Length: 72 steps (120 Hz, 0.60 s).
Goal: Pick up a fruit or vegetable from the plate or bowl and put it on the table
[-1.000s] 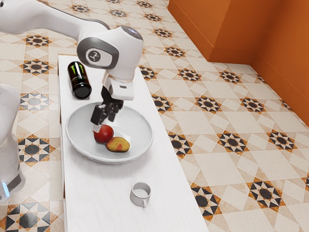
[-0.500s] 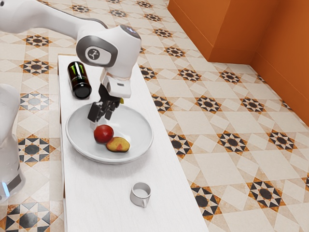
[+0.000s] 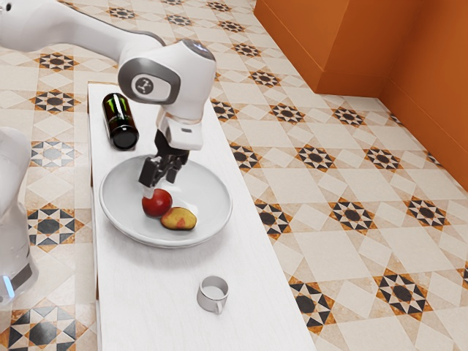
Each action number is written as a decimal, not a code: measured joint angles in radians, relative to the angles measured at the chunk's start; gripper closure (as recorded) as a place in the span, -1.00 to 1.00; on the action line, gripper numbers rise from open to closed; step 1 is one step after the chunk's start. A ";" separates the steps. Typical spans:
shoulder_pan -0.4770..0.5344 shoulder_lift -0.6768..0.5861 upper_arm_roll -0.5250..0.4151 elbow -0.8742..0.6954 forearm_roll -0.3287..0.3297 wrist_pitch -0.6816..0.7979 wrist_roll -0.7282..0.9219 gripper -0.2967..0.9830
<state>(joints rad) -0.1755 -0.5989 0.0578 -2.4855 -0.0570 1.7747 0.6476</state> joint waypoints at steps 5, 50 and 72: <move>0.003 0.005 0.002 0.000 0.001 0.005 0.001 -0.54; 0.000 0.022 0.023 0.001 0.015 0.043 0.014 -0.54; -0.019 0.021 0.022 -0.006 0.007 0.056 0.017 -0.54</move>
<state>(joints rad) -0.1947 -0.5775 0.0798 -2.4916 -0.0504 1.8310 0.6649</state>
